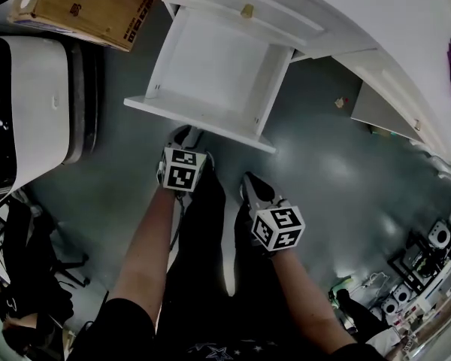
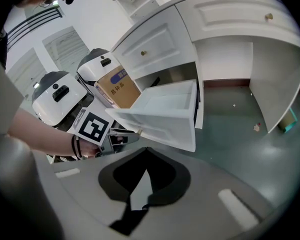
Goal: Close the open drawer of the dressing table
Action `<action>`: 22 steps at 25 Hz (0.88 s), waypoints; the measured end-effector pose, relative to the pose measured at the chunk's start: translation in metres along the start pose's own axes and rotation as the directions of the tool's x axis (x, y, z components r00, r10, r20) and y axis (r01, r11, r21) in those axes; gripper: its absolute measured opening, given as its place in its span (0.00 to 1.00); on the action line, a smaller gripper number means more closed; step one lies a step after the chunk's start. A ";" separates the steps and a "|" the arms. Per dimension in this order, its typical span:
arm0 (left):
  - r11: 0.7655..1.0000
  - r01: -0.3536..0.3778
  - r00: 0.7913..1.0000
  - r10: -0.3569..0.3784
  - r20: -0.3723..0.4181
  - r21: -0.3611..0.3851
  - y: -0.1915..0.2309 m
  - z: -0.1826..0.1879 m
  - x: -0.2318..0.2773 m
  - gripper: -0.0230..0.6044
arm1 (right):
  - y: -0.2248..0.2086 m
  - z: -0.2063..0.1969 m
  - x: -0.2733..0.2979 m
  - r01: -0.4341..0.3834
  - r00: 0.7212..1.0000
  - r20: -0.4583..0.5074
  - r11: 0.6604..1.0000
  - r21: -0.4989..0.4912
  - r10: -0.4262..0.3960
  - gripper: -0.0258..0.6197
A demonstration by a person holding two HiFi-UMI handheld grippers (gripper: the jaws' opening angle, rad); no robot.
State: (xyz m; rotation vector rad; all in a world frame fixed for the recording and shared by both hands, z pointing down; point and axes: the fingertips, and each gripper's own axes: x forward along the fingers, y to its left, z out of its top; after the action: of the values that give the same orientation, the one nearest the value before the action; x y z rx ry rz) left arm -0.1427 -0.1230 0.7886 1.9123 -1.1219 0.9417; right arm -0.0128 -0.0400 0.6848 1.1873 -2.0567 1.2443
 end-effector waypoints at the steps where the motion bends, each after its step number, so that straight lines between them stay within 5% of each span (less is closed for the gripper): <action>1: 1.000 0.006 1.000 -0.006 -0.001 -0.006 0.000 0.000 0.003 0.25 | -0.002 -0.001 0.000 0.003 1.000 -0.003 1.000 0.007 -0.003 0.04; 6: 0.999 -0.032 0.999 0.032 0.033 0.013 0.007 0.010 0.011 0.25 | -0.012 -0.001 0.005 0.018 1.000 -0.007 0.999 0.033 -0.018 0.04; 9: 0.998 -0.010 1.000 0.009 0.019 0.066 0.004 0.012 0.015 0.17 | -0.016 0.001 0.007 0.036 0.999 -0.004 0.998 0.042 -0.036 0.04; 22: 0.993 0.056 0.998 -0.056 0.005 0.105 0.007 0.043 0.032 0.16 | -0.013 0.055 0.028 0.075 0.994 0.075 0.996 0.050 -0.078 0.04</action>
State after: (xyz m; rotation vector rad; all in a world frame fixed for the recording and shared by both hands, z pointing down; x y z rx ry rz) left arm -0.1280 -0.1746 0.7974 2.0229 -1.0358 0.9801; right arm -0.0140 -0.1033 0.6844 1.3426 -2.0259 1.2356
